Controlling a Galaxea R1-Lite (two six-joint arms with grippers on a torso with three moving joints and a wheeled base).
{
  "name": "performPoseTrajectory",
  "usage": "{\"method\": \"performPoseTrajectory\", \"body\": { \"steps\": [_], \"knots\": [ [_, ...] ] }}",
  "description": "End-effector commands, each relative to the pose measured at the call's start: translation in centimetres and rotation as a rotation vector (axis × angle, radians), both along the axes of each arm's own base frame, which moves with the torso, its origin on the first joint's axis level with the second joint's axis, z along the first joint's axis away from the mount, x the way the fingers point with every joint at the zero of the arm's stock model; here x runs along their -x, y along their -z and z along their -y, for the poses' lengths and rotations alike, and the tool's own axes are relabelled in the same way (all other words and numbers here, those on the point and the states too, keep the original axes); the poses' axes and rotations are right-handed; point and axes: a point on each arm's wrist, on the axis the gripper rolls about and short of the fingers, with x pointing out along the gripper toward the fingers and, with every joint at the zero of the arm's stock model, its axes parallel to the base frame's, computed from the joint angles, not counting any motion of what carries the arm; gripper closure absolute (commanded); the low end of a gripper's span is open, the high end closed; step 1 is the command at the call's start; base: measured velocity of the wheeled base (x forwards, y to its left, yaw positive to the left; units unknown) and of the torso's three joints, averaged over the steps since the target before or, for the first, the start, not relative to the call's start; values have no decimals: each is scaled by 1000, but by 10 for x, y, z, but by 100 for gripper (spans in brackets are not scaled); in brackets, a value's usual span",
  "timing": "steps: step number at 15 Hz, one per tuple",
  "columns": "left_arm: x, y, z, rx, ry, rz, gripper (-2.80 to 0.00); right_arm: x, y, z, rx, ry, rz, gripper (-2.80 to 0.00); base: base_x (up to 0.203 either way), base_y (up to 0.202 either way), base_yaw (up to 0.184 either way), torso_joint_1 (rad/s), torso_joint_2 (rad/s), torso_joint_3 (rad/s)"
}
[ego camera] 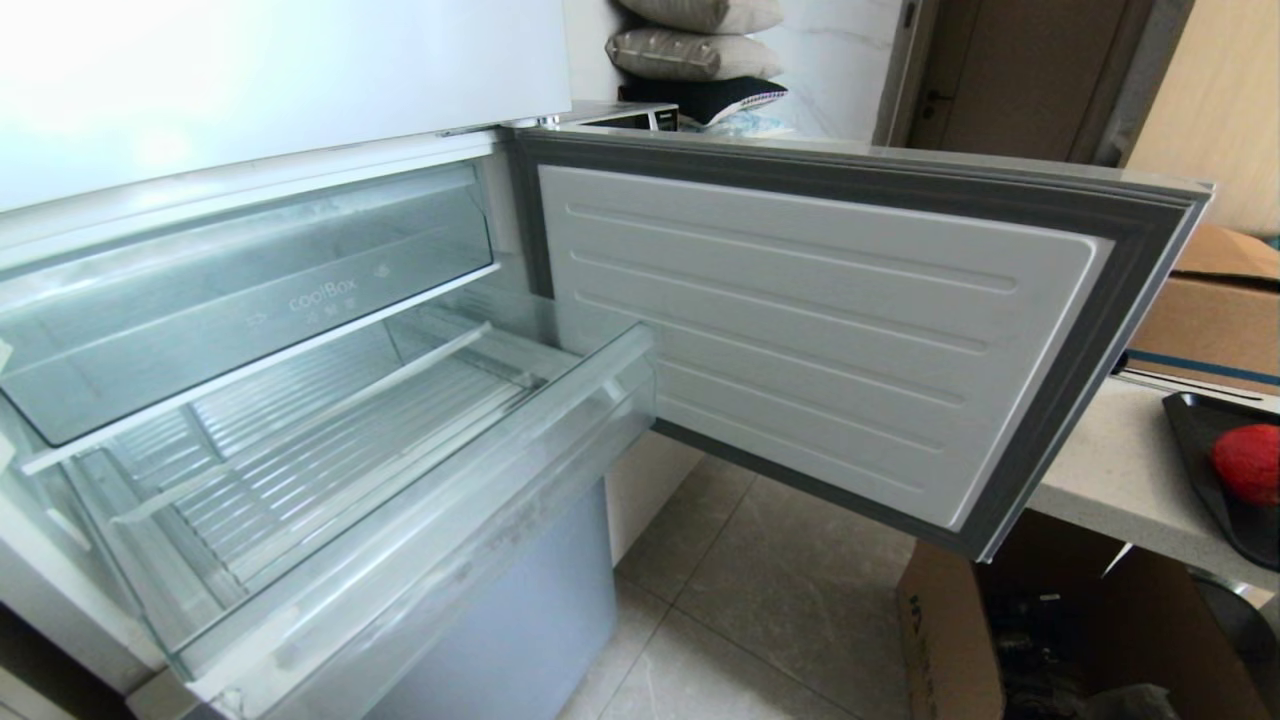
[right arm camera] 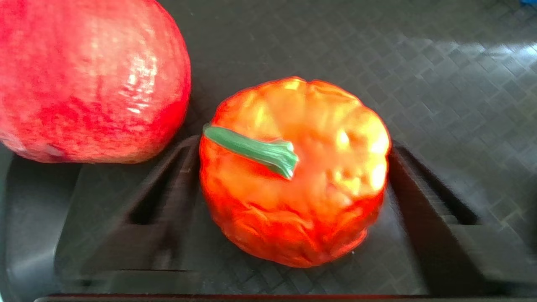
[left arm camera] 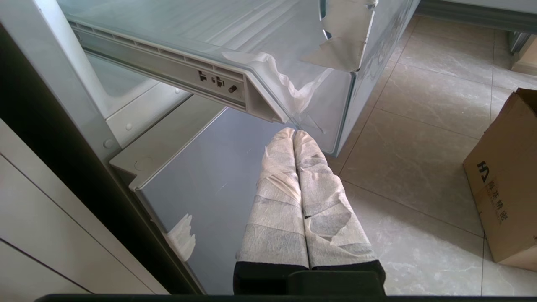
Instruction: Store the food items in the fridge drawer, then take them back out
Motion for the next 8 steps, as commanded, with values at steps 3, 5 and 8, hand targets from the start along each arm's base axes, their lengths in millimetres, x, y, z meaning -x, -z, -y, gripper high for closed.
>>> {"method": "performPoseTrajectory", "body": {
  "steps": [3,5,8],
  "knots": [
    [0,0,0,0,-1,-1,0,1,0,0,0,-1,0,0,0,0,0,0,0,0],
    [0,0,0,0,-1,-1,0,2,-2,-1,2,3,2,0,0,0,0,0,0,0],
    [0,0,0,0,-1,-1,0,7,-7,-4,10,11,8,0,0,0,0,0,0,0]
  ]
}}
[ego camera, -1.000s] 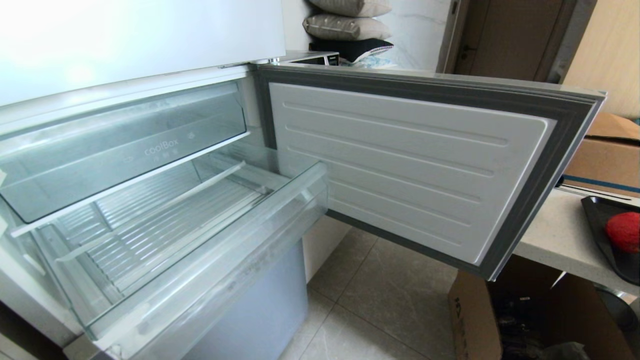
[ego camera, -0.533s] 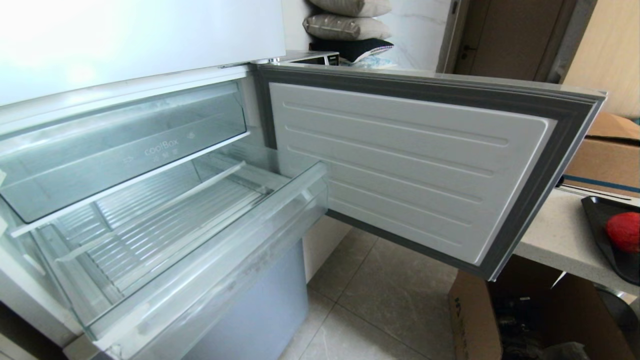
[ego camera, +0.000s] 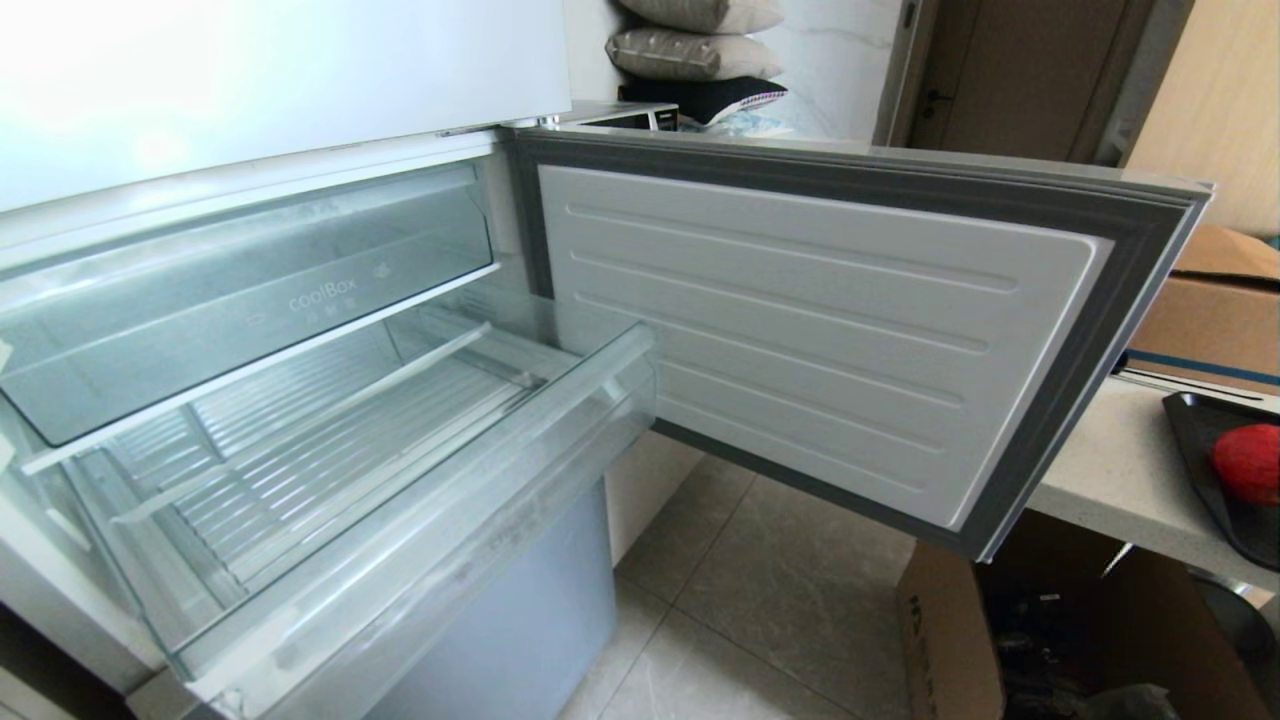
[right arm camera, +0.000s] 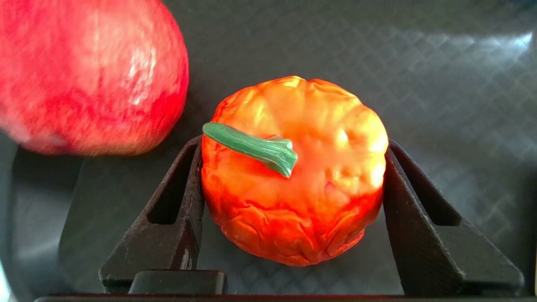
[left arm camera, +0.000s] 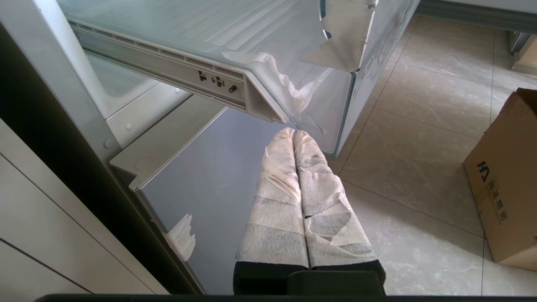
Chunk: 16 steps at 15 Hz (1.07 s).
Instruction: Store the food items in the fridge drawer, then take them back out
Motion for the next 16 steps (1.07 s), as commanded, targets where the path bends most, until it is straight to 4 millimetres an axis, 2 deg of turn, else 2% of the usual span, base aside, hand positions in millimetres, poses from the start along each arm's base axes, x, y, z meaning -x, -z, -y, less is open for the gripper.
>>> {"method": "performPoseTrajectory", "body": {
  "steps": [1,5,8,10,12,14,16],
  "knots": [
    [0,0,0,0,-1,-1,0,3,-5,-4,11,-1,8,0,0,0,0,0,0,0],
    [0,0,0,0,-1,-1,0,11,-10,-11,18,4,13,0,0,0,0,0,0,0],
    [0,0,0,0,-1,0,0,28,-28,-35,49,11,36,0,0,0,0,0,0,0],
    [0,0,0,0,-1,-1,0,46,-40,-62,75,1,60,0,0,0,0,0,0,0],
    [0,0,0,0,-1,-1,0,64,-50,-98,112,-32,92,0,0,0,0,0,0,0],
    [0,0,0,0,-1,-1,0,79,-50,-136,137,-94,118,0,0,0,0,0,0,0],
    [0,0,0,0,-1,-1,0,77,-44,-171,127,-244,133,0,0,0,0,0,0,0]
  ]
}}
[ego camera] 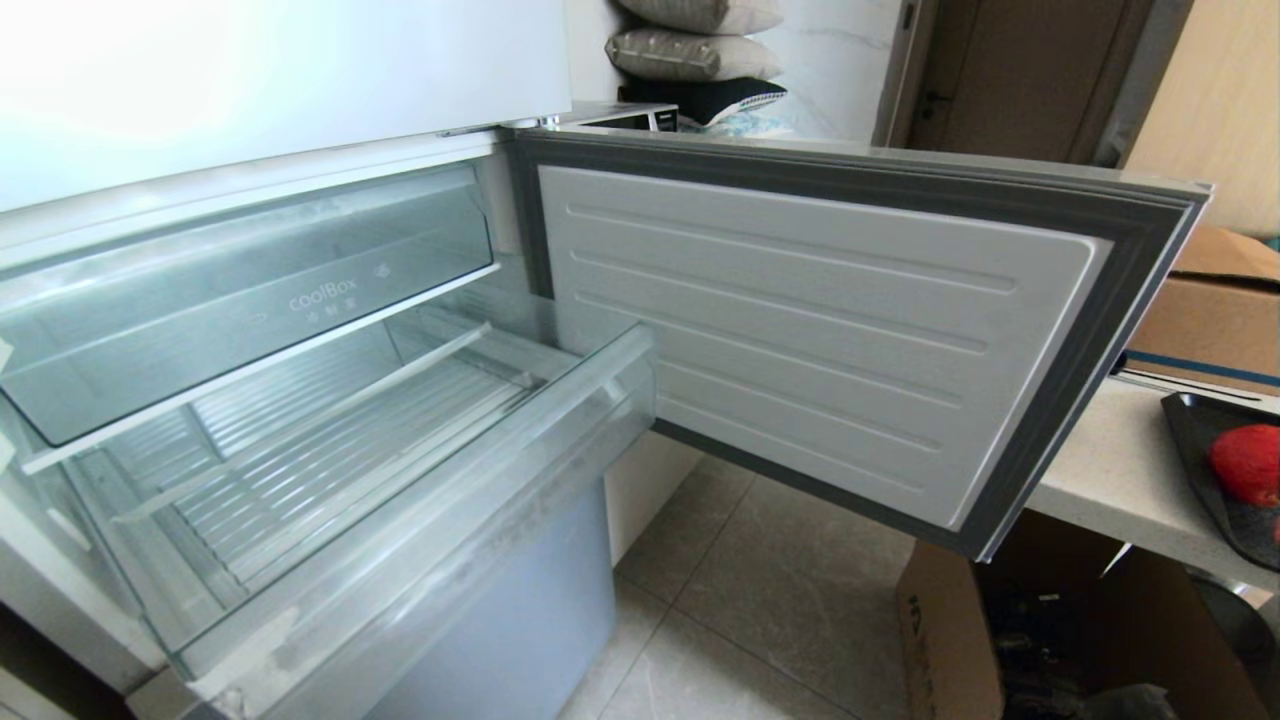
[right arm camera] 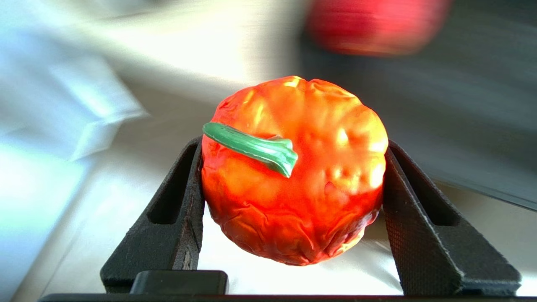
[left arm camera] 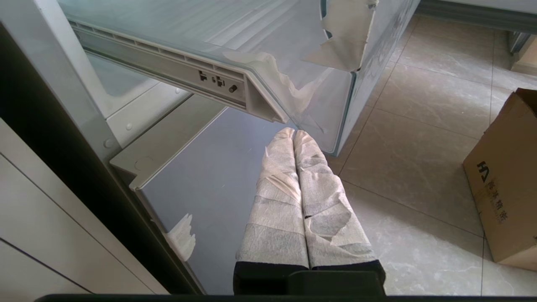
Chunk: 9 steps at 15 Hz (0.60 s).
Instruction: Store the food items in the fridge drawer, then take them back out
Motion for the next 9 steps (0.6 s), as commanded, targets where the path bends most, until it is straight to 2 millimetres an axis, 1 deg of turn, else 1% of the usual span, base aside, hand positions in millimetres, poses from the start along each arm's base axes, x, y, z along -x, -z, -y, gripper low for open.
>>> {"method": "performPoseTrajectory", "body": {
  "steps": [1,3,5,6,9],
  "knots": [
    [0,0,0,0,0,-1,0,6,-6,-34,32,-130,54,0,0,0,0,0,0,0],
    [0,0,0,0,0,-1,0,1,-4,-63,-1,-295,67,0,0,0,0,0,0,0],
    [0,0,0,0,0,1,0,3,1,-82,-28,-413,65,0,0,0,0,0,0,0],
    [0,0,0,0,0,-1,0,7,4,-87,-31,-438,67,0,0,0,0,0,0,0],
    [0,0,0,0,0,0,0,12,5,-89,-31,-448,82,0,0,0,0,0,0,0]
  ]
}}
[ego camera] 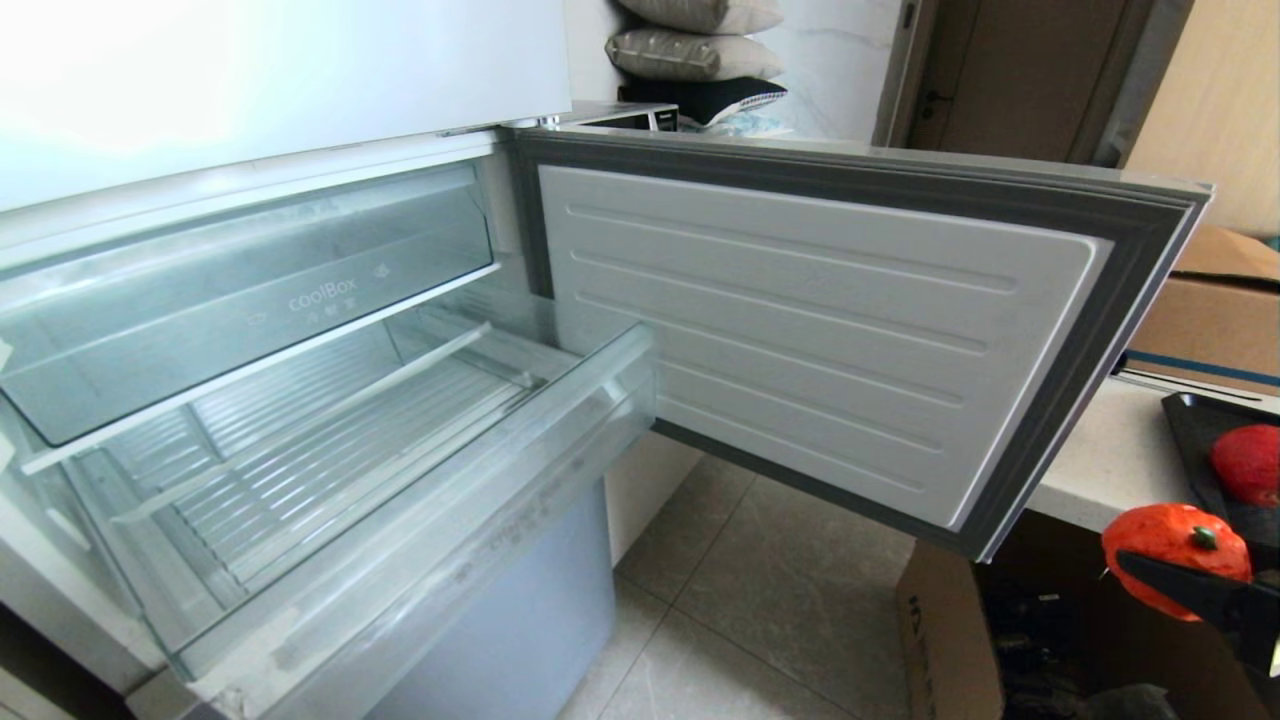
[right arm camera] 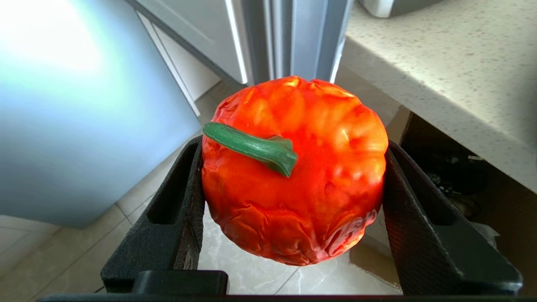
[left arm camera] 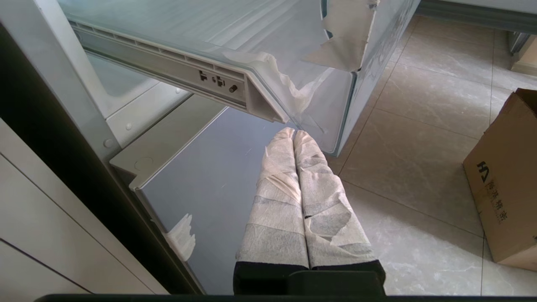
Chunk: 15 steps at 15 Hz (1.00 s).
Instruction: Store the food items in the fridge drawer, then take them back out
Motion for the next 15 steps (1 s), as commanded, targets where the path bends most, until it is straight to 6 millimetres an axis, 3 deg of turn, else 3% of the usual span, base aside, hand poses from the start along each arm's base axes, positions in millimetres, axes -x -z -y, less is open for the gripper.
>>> {"method": "performPoseTrajectory", "body": {
  "steps": [1,9,15],
  "knots": [
    [0,0,0,0,-1,1,0,4,1,-2,1,-9,5,0,0,0,0,0,0,0],
    [0,0,0,0,-1,-1,0,12,8,-5,3,-18,29,0,0,0,0,0,0,0],
    [0,0,0,0,-1,-1,0,12,9,-5,2,-20,25,0,2,-10,148,3,1,5]
  ]
}}
